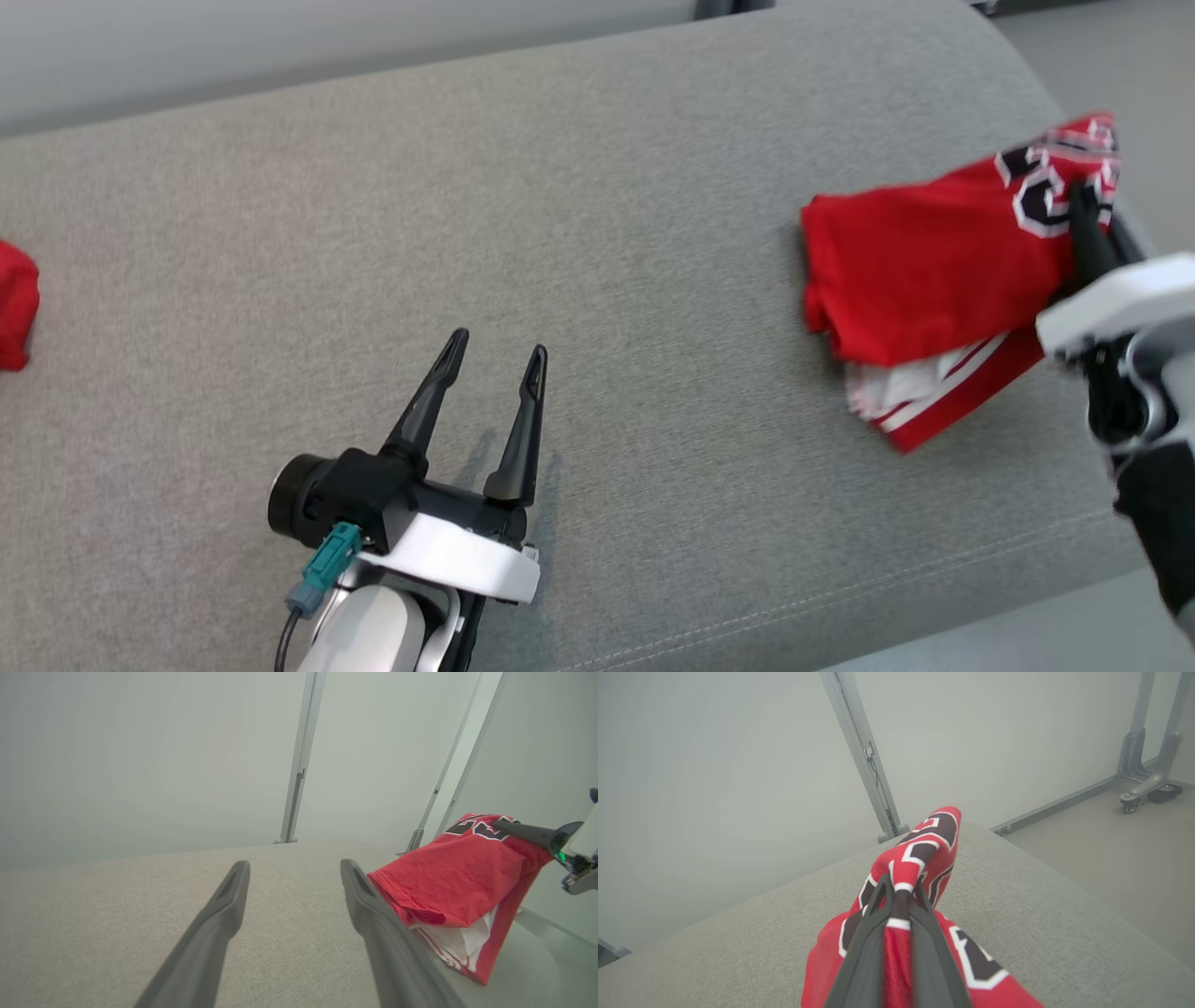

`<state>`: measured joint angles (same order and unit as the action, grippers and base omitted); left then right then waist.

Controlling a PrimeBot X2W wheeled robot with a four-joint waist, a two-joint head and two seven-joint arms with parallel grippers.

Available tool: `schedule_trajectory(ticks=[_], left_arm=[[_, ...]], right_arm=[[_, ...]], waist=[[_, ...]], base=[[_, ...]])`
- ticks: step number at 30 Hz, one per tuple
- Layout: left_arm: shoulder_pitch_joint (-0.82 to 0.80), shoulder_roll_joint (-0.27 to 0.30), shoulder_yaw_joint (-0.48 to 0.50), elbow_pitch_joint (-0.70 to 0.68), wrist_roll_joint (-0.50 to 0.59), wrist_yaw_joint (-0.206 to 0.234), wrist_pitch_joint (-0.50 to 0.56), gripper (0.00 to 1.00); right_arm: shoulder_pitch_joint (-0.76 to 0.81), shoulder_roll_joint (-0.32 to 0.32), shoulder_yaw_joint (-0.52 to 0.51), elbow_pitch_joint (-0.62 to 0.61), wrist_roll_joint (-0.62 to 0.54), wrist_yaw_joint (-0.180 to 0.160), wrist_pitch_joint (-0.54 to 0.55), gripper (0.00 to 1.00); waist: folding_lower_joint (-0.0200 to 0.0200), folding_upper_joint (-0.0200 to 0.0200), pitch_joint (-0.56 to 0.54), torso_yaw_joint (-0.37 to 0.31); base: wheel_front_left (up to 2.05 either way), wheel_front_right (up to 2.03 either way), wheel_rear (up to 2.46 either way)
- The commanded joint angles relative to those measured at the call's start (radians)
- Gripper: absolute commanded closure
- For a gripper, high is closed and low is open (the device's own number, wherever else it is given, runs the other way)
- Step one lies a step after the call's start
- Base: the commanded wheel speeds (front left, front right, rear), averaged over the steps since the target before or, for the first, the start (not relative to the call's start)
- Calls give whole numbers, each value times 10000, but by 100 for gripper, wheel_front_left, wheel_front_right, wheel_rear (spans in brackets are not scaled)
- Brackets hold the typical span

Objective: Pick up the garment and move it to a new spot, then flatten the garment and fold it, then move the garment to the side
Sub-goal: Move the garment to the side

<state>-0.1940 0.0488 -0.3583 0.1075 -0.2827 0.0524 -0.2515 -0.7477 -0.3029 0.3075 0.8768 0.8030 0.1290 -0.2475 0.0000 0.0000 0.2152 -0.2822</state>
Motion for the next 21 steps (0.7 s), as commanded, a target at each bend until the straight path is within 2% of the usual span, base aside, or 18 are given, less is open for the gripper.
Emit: schedule_trajectory(ticks=[1,10,15,21], left_arm=[[-468,14,283,-440,113,-57,-103,0],[-789,17,336,-729,325,-243,-103,0],[-1073,17,268,-802,420,-366,-103,0],[-1480,17,77,-728,541,-552,-103,0]], right_arm=[[-687,-137,111,-362,137,17,-143,100],[-3166,-374,564,38,250,17,-19,100],[-4577,-454,851,674,214,17,124,100],[-6062,-842,992,1583,241,17,197,100]], waist=[[0,0,426,326],[0,0,1399,1003],[0,0,2035,1449],[0,0,2796,2066]], base=[[0,0,0],[0,0,0],[0,0,0],[0,0,0]])
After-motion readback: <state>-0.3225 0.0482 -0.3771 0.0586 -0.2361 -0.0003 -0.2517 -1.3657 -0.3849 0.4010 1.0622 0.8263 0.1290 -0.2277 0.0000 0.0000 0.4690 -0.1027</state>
